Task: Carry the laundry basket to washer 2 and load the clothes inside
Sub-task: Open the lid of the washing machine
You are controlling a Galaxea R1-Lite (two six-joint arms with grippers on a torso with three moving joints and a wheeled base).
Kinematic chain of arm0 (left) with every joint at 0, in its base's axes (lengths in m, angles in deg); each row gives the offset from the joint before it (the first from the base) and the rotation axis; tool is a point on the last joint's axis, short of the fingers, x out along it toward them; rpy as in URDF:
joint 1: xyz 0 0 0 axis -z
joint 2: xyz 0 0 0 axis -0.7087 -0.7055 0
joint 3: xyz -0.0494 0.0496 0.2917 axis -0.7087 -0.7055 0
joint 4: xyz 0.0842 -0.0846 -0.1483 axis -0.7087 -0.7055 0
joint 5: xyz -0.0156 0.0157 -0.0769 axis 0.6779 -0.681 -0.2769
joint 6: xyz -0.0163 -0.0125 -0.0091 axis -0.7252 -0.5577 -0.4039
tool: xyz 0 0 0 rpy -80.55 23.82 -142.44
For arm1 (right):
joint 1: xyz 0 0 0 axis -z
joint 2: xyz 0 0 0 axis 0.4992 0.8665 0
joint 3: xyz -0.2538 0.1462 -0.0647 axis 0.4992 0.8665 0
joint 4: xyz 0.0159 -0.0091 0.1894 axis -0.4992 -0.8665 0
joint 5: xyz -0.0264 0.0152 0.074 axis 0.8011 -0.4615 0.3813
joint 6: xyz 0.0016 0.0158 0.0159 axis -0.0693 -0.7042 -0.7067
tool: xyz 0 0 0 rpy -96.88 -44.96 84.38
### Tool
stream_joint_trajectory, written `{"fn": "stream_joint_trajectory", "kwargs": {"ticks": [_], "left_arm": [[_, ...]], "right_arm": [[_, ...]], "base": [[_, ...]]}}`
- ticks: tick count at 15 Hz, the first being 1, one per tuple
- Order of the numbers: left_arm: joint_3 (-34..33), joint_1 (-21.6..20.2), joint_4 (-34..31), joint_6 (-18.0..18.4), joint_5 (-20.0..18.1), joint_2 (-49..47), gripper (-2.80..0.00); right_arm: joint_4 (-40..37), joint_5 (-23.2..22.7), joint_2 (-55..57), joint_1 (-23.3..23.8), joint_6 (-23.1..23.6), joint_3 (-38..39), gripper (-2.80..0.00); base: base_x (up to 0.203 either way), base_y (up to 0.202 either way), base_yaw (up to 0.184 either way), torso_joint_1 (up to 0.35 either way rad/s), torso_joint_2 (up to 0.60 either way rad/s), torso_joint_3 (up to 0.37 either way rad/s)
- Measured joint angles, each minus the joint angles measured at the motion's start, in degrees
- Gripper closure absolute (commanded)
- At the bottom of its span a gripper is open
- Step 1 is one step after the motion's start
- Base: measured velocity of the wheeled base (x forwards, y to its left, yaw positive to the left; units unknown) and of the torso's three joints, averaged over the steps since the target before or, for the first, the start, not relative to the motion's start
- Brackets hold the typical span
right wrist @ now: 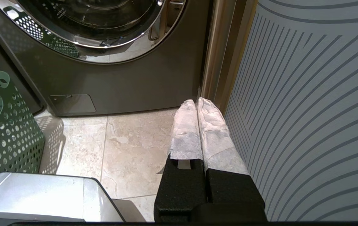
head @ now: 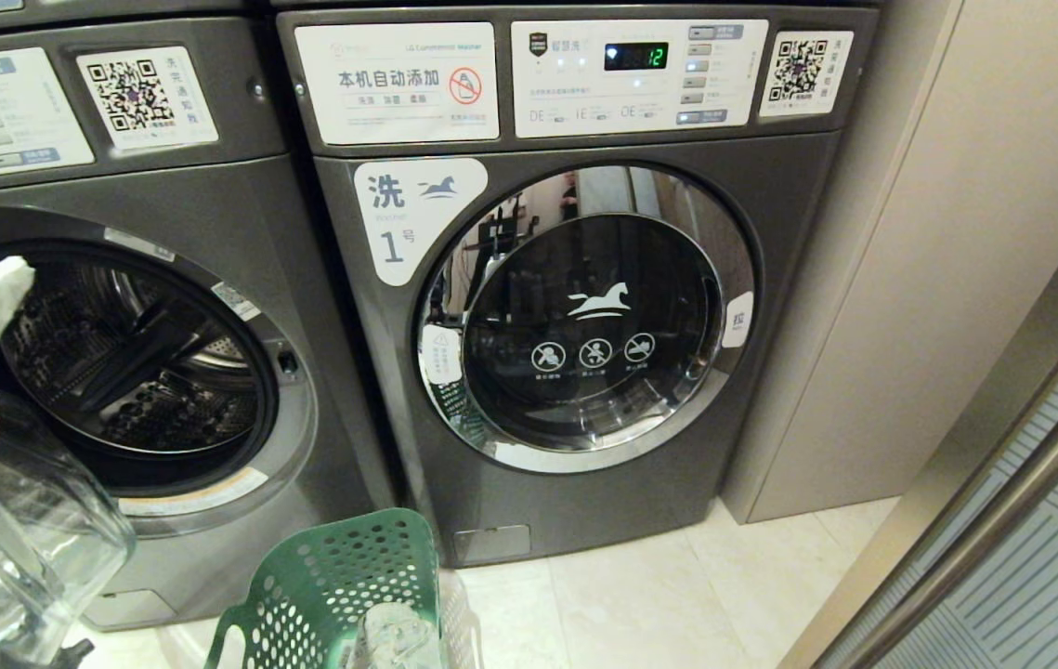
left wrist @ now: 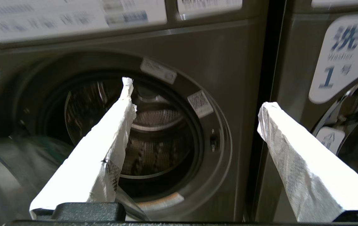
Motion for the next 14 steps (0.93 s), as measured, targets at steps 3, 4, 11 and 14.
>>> {"fn": "stream_joint_trajectory", "kwargs": {"ticks": [3, 4, 11, 14], "left_arm": [[0.2, 3.1, 0.9, 0.0, 3.6, -6.5, -2.80], [0.3, 3.2, 1.4, -0.8, 3.8, -8.0, -2.80], [-2.1, -0.4, 5.3, -0.1, 6.1, -11.4, 0.00], [-2.2, -7.0, 4.9, 0.6, 8.0, -12.8, 0.00]], "right_arm": [[0.0, 0.0, 0.0, 0.0, 0.0, 0.0, 0.00], [0.0, 0.0, 0.0, 0.0, 0.0, 0.0, 0.00], [0.0, 0.0, 0.0, 0.0, 0.0, 0.0, 0.00], [0.0, 0.0, 0.0, 0.0, 0.0, 0.0, 0.00]], "base": [[0.000, 0.000, 0.000, 0.000, 0.00, 0.000], [0.000, 0.000, 0.000, 0.000, 0.00, 0.000], [0.000, 0.000, 0.000, 0.000, 0.00, 0.000], [0.000, 0.000, 0.000, 0.000, 0.00, 0.000]]}}
